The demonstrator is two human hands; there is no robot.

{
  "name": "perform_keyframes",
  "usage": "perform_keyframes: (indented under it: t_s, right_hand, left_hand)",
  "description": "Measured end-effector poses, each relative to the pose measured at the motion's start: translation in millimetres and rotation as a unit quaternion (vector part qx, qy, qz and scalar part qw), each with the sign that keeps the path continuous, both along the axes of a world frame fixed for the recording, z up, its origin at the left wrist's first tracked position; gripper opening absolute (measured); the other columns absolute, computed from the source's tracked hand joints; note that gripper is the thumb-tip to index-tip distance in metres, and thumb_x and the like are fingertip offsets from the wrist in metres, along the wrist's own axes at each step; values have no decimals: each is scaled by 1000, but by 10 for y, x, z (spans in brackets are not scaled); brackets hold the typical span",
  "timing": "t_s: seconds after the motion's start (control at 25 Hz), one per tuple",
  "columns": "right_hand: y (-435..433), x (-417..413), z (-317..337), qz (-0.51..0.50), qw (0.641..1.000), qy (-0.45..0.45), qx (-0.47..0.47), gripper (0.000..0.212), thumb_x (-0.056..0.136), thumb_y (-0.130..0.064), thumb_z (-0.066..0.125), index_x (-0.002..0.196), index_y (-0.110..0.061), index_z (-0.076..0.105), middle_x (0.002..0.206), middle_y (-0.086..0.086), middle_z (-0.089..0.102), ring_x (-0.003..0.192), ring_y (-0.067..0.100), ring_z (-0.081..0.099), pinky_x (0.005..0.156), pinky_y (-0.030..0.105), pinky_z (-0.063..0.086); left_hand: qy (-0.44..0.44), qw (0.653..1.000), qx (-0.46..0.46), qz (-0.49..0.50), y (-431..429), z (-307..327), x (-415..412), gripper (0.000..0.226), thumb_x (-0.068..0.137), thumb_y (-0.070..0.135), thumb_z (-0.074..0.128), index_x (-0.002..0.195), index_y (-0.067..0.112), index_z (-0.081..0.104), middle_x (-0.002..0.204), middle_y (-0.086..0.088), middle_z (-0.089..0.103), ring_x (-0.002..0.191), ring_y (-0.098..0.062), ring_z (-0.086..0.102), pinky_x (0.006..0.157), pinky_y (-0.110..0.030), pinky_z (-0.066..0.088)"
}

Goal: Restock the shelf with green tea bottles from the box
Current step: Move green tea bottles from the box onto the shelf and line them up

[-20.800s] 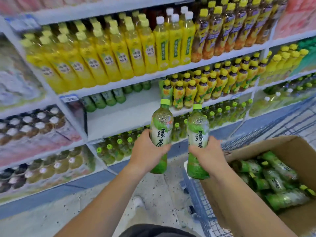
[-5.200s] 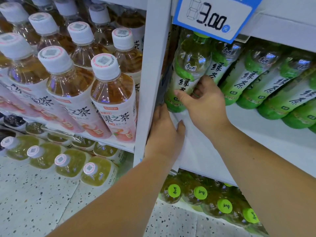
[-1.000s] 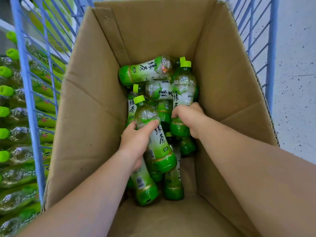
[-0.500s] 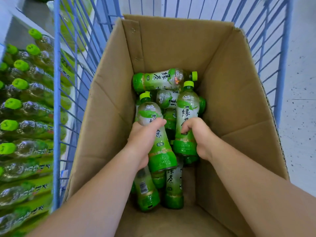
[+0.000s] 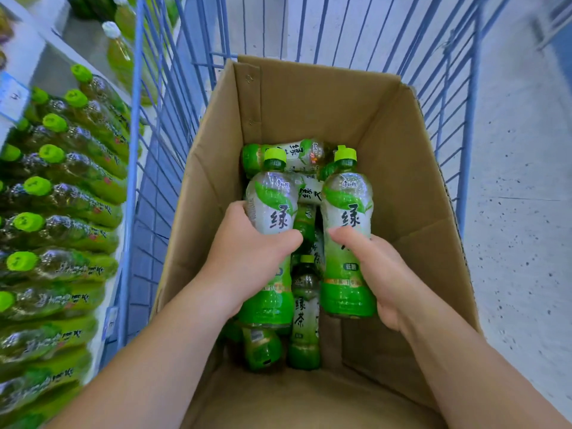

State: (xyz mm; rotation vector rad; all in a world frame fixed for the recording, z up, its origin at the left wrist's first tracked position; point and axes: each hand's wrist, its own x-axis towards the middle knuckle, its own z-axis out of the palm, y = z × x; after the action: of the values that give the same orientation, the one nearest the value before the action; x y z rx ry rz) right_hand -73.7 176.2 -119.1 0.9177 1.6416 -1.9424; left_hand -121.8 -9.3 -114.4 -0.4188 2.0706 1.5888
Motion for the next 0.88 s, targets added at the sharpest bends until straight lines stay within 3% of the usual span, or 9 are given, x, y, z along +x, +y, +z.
perform_keyframes:
  t_s: [0.12,0.32,0.48,0.56,0.64,0.8,0.88]
  right_hand:
    - [-6,81,210,22,999,25,19,24,87,-38,77,106,-22,75,95,6,80,82,25,78,58,36,61]
    - [-26,197,486,77,992,56,82,26,81,-40,79,102,-24,75,99,5,79,91,28,77,79,54,63]
    - [-103,251,846,122,984,90,88,26,78,-38,77,96,-20,75,99,12,78,88,33,76,76,60,61]
    - [-139,289,1064,145,980,106,91,33,77,-38,76,101,-15,74,106,18,75,94,38,74,78,64,60]
    - [-208,323,1269,165,974,122,92,37,77,-38,76,103,-11,72,111,21,73,100,43,71,83,65,57]
    - [-560,426,1557,234,956,155,83,41,75,-39,76,102,-9,73,105,24,72,96,47,70,80,67,57]
    - [-832,472,1597,270,945,169,75,45,74,-40,77,104,-7,72,93,19,76,83,37,75,75,55,63]
  left_hand:
    - [29,1000,-9,4,-49,196,80,61,52,43,73,108,23,58,90,3,70,71,-11,69,56,-30,52]
    - [36,997,44,57,-138,457,371,40,64,31,76,94,10,62,72,1,64,61,-17,65,54,-37,59]
    - [75,986,70,128,-141,769,629,11,76,16,72,85,16,66,68,2,66,56,-15,66,49,-30,55]
    - [99,980,48,165,-149,964,765,16,75,17,72,90,18,66,67,4,64,56,-14,65,49,-27,53]
    - [117,972,43,198,-207,1179,895,19,71,20,73,87,18,62,69,0,61,60,-19,62,53,-33,53]
    - [175,948,22,263,-533,1524,1246,21,68,20,73,79,20,56,67,1,57,61,-18,57,57,-37,49]
    - [200,932,-2,301,-814,1594,1454,21,68,22,74,81,23,58,64,6,58,57,-15,57,52,-33,50]
